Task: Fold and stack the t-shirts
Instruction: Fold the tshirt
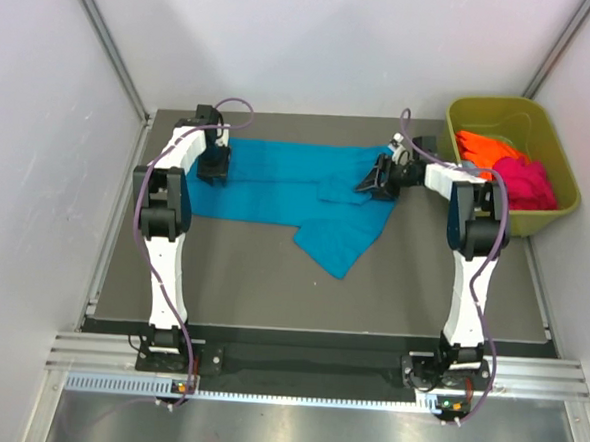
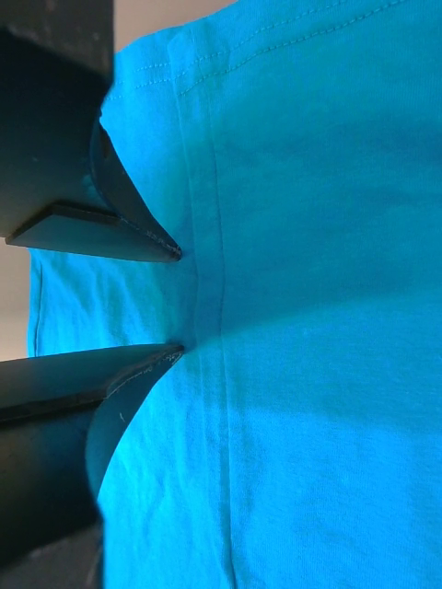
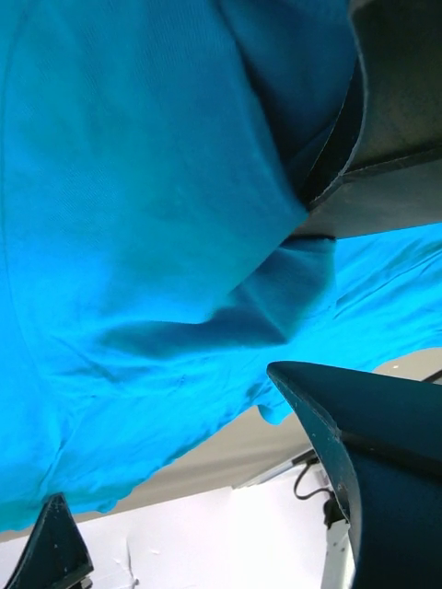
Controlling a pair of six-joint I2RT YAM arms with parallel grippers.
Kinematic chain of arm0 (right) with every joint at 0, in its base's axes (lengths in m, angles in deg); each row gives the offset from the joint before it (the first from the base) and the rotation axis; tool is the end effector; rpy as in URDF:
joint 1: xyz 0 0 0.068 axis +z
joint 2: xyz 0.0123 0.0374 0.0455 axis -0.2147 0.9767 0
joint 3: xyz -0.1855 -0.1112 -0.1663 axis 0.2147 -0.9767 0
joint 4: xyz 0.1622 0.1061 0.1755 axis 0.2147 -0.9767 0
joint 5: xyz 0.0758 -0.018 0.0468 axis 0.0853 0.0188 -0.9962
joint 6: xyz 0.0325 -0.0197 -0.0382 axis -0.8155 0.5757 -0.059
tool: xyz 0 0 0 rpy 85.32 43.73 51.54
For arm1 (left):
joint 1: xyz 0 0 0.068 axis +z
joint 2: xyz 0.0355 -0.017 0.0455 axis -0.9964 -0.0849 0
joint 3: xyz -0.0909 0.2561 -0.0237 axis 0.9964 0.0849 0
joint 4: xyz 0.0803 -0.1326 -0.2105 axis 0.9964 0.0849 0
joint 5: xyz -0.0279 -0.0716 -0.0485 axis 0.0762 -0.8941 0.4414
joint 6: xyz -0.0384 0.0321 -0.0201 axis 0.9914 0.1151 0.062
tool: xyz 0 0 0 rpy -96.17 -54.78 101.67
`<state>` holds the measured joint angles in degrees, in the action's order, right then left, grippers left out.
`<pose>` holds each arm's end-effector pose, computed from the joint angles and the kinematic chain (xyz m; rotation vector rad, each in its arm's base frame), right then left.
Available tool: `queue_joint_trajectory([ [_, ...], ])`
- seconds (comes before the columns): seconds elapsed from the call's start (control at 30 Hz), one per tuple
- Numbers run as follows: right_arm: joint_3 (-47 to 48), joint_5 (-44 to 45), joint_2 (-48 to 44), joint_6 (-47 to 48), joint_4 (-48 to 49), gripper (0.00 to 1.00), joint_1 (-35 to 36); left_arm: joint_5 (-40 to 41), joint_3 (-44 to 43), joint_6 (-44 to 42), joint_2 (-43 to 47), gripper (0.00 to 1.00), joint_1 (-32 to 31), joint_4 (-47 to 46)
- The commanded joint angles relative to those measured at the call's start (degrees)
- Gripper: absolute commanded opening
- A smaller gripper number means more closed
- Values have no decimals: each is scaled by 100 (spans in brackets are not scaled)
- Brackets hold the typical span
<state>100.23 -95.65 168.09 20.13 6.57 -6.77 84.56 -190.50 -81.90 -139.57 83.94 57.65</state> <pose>0.4666 0.0727 0.1356 0.0285 2.5154 1.2631 0.4921 -0.0111 0.1739 0.0528 2.8011 -0.0381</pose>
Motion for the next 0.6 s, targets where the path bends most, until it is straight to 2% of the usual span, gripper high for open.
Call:
queue_joint_trajectory([
  [0.0, -169, -125, -266, -103, 169, 54, 96, -46, 4, 36, -50, 45, 5, -5],
  [0.37, -1435, -213, -1776, -59, -314, 55, -35, -116, -216, 62, -182, 45, -4, -5],
  [0.57, -1778, 15, -2034, 2, -121, 56, -53, -107, -225, 62, -217, 45, -4, -5],
])
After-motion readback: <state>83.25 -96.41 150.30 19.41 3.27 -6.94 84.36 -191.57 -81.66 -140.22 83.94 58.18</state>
